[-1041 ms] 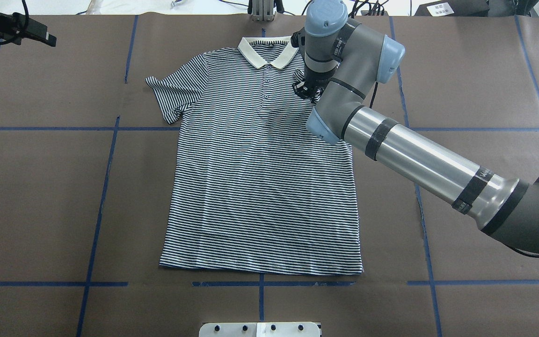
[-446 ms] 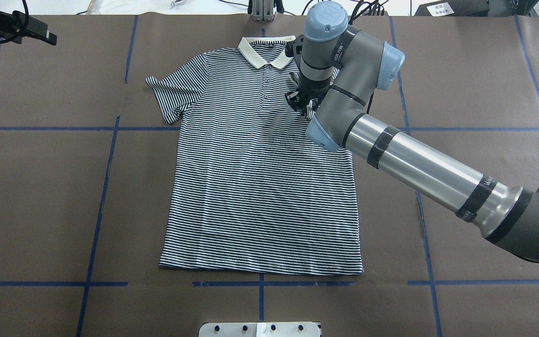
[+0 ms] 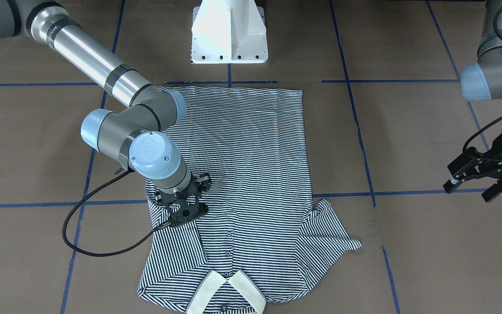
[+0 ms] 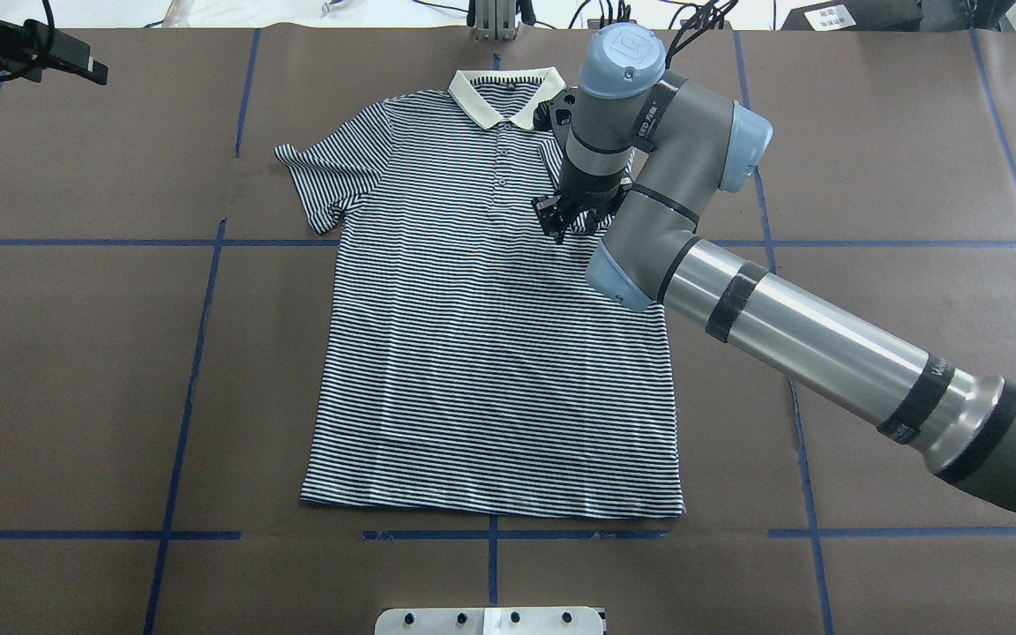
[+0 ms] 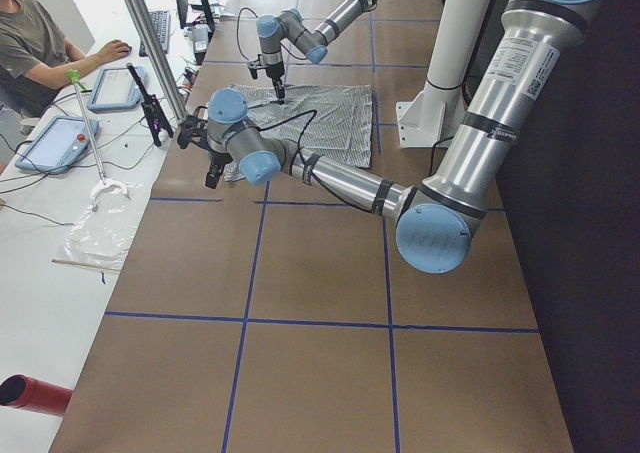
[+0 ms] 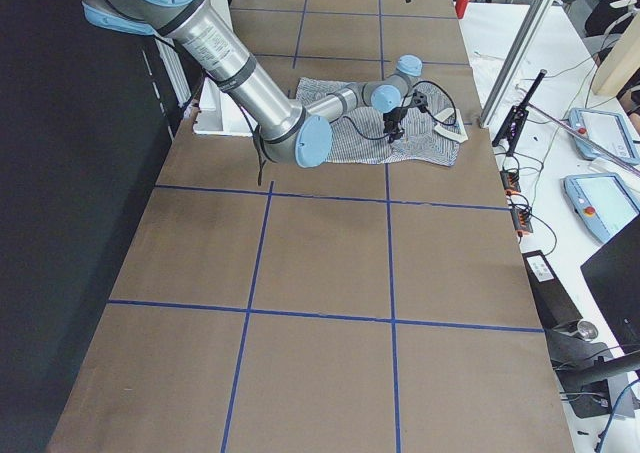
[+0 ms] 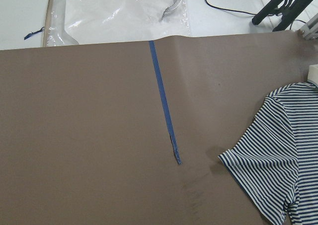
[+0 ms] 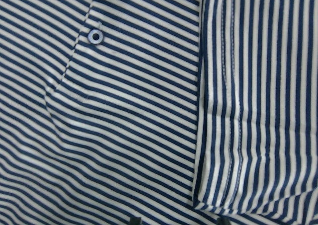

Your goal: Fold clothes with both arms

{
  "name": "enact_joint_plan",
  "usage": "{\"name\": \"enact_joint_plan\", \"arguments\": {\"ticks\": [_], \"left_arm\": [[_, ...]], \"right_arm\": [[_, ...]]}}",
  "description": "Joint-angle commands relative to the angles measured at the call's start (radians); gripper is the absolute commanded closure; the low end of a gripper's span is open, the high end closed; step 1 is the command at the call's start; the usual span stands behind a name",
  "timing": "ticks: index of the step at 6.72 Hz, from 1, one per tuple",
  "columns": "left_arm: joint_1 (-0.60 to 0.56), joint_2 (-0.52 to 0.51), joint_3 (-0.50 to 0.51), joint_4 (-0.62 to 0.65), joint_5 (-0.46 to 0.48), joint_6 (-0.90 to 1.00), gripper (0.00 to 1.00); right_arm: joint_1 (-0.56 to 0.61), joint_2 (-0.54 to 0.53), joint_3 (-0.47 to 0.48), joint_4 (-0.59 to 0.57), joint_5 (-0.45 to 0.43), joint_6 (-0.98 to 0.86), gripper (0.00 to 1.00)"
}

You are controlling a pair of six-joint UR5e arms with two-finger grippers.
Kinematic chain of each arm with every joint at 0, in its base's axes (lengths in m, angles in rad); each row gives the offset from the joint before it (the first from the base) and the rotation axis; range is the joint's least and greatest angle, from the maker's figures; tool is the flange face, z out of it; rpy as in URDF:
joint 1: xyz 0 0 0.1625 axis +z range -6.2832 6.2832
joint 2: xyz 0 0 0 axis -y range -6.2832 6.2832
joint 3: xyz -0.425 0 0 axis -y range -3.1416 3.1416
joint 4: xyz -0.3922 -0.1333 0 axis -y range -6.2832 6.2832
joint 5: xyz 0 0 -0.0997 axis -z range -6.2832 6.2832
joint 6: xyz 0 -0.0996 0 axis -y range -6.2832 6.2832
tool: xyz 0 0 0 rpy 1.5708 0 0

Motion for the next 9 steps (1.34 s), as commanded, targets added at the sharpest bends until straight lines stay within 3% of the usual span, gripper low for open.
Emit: {"name": "enact_joint_plan", "arguments": {"ticks": [1, 3, 5, 6, 7, 9], "left_arm": [[0.059, -0.028, 0.010, 0.001, 0.047, -0.098, 0.00], [0.254, -0.094, 0.071, -0.009, 0.326, -0.271, 0.00], [0.309, -0.197, 0.343, -0.273, 0.426, -0.376, 0.00], [0.343, -0.255, 0.439, -0.302, 0.495, -0.380, 0.00], [0.384, -0.268, 0.458, -0.302, 0.541, -0.382, 0.00], [0.398, -0.301, 0.506, -0.302, 0.545, -0.383, 0.01]], "right_arm": [[0.021, 0.013, 0.071, -0.086, 0.015, 0.025, 0.00], [0.079, -0.010, 0.210, -0.150, -0.008, 0.207, 0.00], [0.118, -0.103, 0.421, -0.276, -0.008, 0.211, 0.00], [0.123, -0.110, 0.439, -0.286, -0.008, 0.214, 0.00], [0.123, -0.108, 0.438, -0.284, -0.009, 0.223, 0.00], [0.124, -0.108, 0.438, -0.284, -0.011, 0.225, 0.00]]}}
